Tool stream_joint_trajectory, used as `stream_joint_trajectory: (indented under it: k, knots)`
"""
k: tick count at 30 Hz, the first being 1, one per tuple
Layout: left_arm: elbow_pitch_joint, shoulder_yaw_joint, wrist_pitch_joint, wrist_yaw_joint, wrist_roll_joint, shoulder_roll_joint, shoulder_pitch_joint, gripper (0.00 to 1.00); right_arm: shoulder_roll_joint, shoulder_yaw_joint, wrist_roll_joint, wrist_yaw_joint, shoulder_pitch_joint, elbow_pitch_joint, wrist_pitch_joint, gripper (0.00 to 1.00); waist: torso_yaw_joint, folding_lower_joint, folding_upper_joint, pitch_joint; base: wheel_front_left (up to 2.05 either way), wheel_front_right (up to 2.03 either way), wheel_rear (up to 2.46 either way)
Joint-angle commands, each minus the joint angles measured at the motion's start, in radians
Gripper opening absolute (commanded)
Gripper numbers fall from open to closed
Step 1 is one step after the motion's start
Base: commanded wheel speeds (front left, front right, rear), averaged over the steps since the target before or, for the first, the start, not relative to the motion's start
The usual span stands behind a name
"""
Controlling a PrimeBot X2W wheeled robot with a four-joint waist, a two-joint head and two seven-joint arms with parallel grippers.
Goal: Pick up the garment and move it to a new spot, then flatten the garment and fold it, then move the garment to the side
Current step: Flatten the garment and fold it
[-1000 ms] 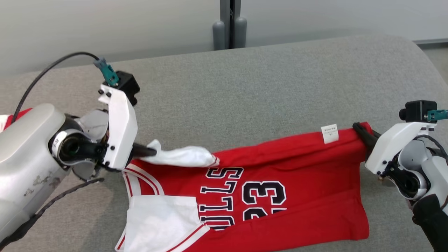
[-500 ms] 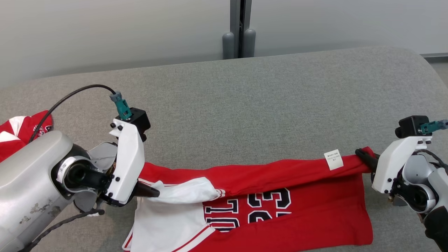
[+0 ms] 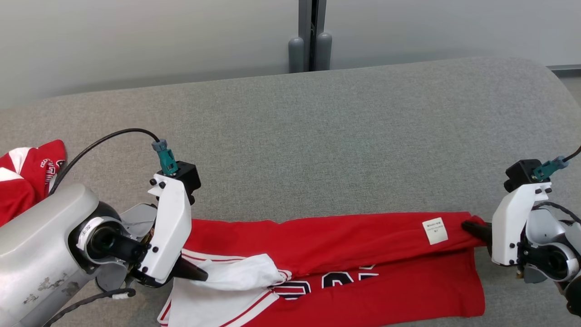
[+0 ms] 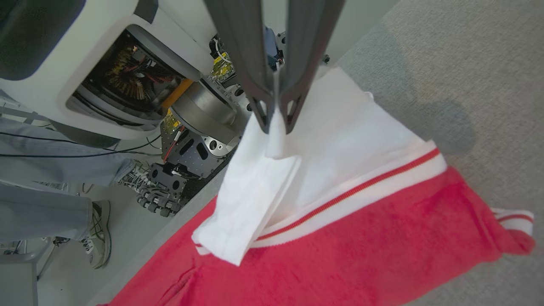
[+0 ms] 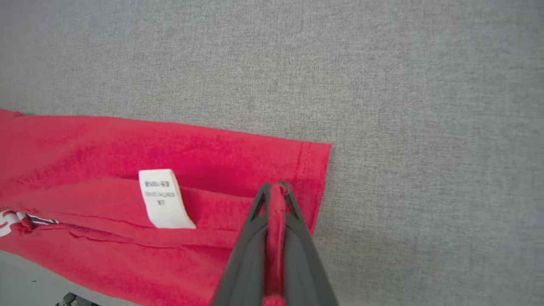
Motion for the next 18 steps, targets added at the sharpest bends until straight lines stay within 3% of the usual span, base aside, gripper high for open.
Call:
stream_joint_trajectory:
  k: [1,13,14,15,16,17,18]
  knots:
    - [-0.002,-0.002,0.001,0.005,0.000,0.005,0.014,0.00,-0.010,0.005,-0.009,0.000,-0.008,-0.001,0.008,0.00,0.001,0.0000,0.0000,0.003,0.00,0.00,0.00]
    - [0.005,-0.018,-0.004,0.010,-0.008,-0.014,0.050,0.00,0.002,0.006,-0.038,0.000,-0.037,0.054,-0.010,0.00,0.000,0.0000,0.0000,0.006,0.00,0.00,0.00]
    - [0.007,-0.018,-0.006,0.010,-0.006,-0.016,0.054,0.33,0.005,0.005,-0.039,0.000,-0.037,0.060,-0.007,0.11,-0.001,0.0000,0.0000,0.005,0.00,0.00,0.00]
    - [0.007,-0.018,-0.006,0.010,-0.006,-0.016,0.054,0.33,0.005,0.005,-0.039,0.000,-0.037,0.060,-0.007,0.11,-0.001,0.0000,0.0000,0.005,0.00,0.00,0.00]
    - [0.010,-0.019,-0.010,0.010,-0.005,-0.017,0.059,0.91,0.010,0.003,-0.040,0.000,-0.037,0.064,-0.006,0.49,-0.002,0.0000,0.0000,0.004,0.00,0.00,0.00]
    - [0.013,-0.021,-0.011,0.010,-0.003,-0.017,0.062,1.00,0.014,0.000,-0.041,0.000,-0.038,0.069,-0.008,0.78,-0.003,0.0000,0.0000,0.003,0.00,0.00,0.00]
    - [0.015,-0.024,-0.011,0.009,-0.001,-0.017,0.064,1.00,0.018,-0.002,-0.042,0.000,-0.038,0.076,-0.010,1.00,-0.005,0.0000,0.0000,0.002,0.00,0.00,0.00]
